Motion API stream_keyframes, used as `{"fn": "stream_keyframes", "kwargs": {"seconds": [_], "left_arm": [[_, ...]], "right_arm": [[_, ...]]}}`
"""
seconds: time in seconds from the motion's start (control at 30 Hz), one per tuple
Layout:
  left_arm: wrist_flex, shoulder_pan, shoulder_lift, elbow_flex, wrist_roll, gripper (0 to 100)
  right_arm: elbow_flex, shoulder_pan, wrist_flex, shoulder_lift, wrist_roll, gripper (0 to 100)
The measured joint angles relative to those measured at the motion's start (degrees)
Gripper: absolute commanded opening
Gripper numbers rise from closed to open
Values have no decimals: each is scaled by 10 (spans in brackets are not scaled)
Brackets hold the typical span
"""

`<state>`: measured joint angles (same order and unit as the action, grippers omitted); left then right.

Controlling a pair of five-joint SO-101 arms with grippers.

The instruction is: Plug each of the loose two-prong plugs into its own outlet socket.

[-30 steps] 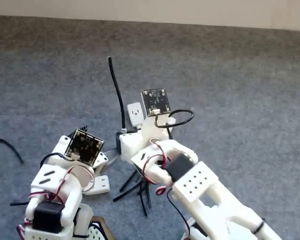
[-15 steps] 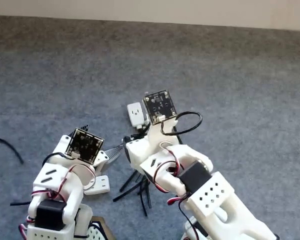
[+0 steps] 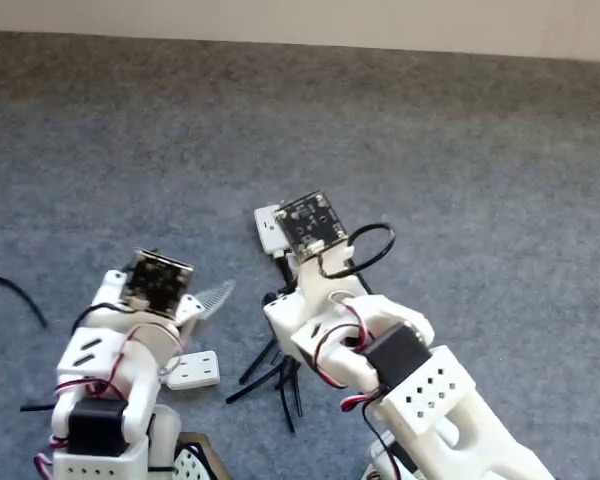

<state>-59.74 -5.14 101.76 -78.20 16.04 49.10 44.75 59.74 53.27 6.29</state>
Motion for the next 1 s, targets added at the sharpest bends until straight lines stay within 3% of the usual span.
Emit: {"fn": "stream_keyframes", "kwargs": {"seconds": [0.17, 0.4, 0.57, 0.77, 1.0], "left_arm": [[-33, -52, -94, 109, -31, 358], [-153, -86, -474, 396, -34, 358], [-181, -235, -725, 630, -34, 358], [-186, -431, -979, 860, -4, 358], [-186, -546, -1189, 1002, 33, 358]], "right_arm": [[0, -7, 0, -5, 10, 5], [-67, -8, 17, -126, 37, 5], [-137, -8, 62, -213, 70, 5], [-200, -7, 93, -251, 244, 6], [-207, 55, 88, -298, 297, 5]]}}
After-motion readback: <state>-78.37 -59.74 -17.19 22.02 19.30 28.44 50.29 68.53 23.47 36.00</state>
